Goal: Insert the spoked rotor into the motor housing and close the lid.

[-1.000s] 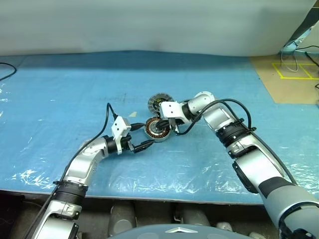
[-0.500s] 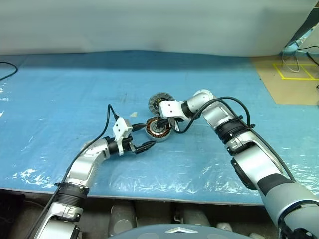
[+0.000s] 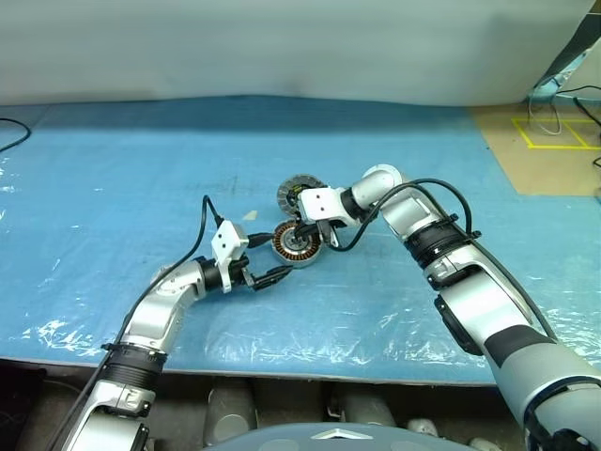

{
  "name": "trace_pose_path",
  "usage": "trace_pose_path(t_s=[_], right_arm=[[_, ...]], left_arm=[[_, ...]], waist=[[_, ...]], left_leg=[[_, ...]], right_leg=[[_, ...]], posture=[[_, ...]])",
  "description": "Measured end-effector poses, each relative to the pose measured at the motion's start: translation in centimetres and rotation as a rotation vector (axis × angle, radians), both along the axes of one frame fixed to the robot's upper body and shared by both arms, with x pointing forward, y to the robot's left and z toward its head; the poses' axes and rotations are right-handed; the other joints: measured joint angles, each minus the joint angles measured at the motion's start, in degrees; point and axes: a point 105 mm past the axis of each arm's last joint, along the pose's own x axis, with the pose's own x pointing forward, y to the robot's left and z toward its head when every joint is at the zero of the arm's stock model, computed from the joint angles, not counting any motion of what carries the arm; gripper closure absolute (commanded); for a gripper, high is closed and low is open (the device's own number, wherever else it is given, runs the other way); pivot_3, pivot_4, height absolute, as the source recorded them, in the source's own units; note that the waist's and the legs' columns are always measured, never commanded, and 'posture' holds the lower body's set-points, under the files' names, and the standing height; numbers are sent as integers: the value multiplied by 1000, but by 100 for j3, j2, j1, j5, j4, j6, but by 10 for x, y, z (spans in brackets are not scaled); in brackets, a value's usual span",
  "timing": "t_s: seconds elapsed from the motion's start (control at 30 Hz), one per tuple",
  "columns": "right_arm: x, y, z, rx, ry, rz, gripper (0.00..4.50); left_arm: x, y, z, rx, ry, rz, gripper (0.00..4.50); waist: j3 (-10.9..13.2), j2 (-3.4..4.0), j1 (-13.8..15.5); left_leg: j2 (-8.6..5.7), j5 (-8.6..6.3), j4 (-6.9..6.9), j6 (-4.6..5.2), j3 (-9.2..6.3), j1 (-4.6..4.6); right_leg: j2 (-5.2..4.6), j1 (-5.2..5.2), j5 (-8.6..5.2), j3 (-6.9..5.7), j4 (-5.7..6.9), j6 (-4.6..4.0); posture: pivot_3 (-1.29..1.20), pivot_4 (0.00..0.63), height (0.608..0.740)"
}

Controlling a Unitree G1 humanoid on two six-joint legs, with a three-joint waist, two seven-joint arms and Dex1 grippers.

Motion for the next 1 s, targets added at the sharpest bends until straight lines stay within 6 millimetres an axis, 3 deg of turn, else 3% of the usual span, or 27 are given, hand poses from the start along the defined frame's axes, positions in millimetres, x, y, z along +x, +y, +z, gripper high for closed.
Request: trace_pose_path(t_s=[0.33, 0.63, 1.0], right_arm=[[-1, -1, 0, -16, -25, 34, 4439], [0, 1, 6, -54, -96, 82, 4439], [0, 0, 1, -89, -124, 102, 4439]], left_arm=[[-4, -1, 0, -5, 5, -3, 0], [5, -9, 11, -12, -8, -5, 0], [0, -4, 2, -8, 14, 6, 0]], waist=[[0, 0, 0], [1, -1, -9], [1, -2, -5]], left_leg=[[0, 0, 1, -1, 0, -1], [-1, 0, 3, 0, 0, -1], [0, 0, 4, 1, 0, -4]], right_leg=[[0, -1, 0, 0, 2, 0], [1, -2, 1, 1, 5, -1], [0, -4, 0, 1, 5, -1]], posture=[[0, 150, 740], [0, 150, 740], [0, 150, 740]])
